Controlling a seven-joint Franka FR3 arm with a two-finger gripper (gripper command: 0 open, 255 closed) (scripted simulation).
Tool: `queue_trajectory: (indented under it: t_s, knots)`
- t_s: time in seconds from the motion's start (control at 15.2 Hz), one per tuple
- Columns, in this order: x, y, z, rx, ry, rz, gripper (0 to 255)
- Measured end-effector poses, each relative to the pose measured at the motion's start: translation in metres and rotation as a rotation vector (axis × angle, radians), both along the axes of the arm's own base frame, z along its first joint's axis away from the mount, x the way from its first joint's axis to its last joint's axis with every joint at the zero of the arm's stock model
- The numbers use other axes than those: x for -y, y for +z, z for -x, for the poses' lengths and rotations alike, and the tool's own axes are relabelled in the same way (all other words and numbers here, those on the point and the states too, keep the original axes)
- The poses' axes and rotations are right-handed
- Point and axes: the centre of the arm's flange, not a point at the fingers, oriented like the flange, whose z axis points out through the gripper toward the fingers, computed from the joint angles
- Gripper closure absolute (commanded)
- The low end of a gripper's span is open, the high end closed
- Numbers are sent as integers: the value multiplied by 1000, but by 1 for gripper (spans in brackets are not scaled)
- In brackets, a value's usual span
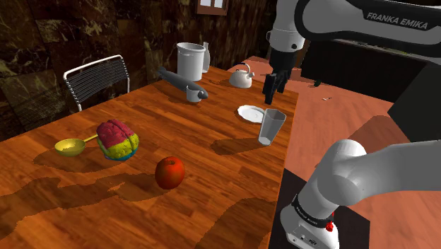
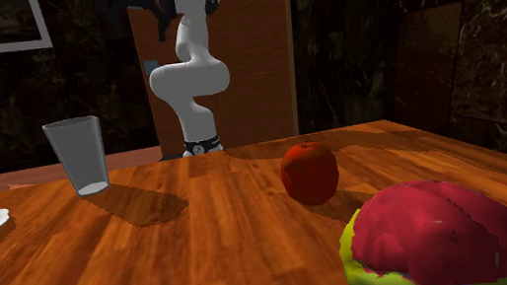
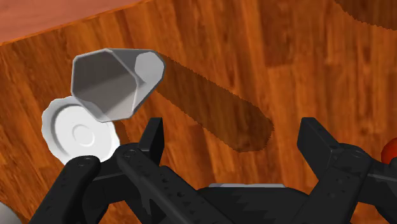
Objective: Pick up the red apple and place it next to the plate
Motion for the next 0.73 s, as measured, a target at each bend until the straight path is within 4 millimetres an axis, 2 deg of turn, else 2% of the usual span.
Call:
queue_trajectory:
  t_s: [0.13, 0.33, 0.73]
  knots:
    - [-5, -3, -2, 0, 1, -4, 0]
    - [-25, -19, -17, 0, 8, -28, 0]
    - [-75, -56, -50, 0, 22, -83, 0]
